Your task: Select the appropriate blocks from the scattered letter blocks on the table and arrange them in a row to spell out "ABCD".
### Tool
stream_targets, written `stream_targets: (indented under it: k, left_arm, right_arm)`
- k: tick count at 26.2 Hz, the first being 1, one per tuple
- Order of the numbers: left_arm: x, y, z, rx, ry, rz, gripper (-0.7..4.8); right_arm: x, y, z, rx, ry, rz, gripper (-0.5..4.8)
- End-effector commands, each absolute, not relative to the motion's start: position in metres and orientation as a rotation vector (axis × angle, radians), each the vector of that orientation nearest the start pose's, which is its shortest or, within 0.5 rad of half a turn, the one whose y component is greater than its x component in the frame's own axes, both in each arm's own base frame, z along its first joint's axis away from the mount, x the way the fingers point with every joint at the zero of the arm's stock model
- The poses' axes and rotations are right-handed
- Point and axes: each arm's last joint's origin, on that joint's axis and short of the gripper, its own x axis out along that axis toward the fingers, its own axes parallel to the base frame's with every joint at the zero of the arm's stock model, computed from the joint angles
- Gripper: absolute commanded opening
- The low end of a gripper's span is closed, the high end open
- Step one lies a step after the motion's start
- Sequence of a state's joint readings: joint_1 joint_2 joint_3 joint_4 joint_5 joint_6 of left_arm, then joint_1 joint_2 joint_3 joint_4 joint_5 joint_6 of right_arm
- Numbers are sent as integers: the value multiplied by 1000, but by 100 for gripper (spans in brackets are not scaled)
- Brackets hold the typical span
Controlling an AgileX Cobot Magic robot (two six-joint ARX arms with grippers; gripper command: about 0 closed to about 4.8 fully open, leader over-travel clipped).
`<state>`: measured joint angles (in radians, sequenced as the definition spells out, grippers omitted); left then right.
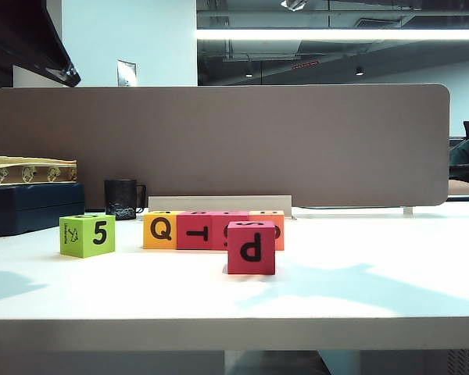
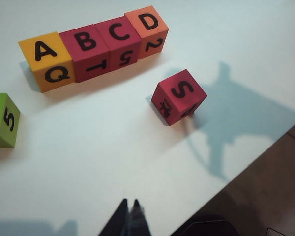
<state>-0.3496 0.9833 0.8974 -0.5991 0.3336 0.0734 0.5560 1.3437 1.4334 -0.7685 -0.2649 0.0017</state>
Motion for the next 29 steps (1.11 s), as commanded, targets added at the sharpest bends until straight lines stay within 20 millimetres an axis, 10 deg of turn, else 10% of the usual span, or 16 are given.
stream_targets:
  k: [1, 21, 29]
  left_arm:
    - [181, -76, 303, 69, 666, -688, -5]
    - [182, -76, 303, 84, 660, -666, -5]
    - [186, -69, 307, 170, 495, -413, -5]
  right_arm:
    - [228, 151, 385, -99, 674, 795, -1]
    - [228, 151, 385, -99, 673, 795, -1]
    - [228, 151, 385, -99, 673, 795, -1]
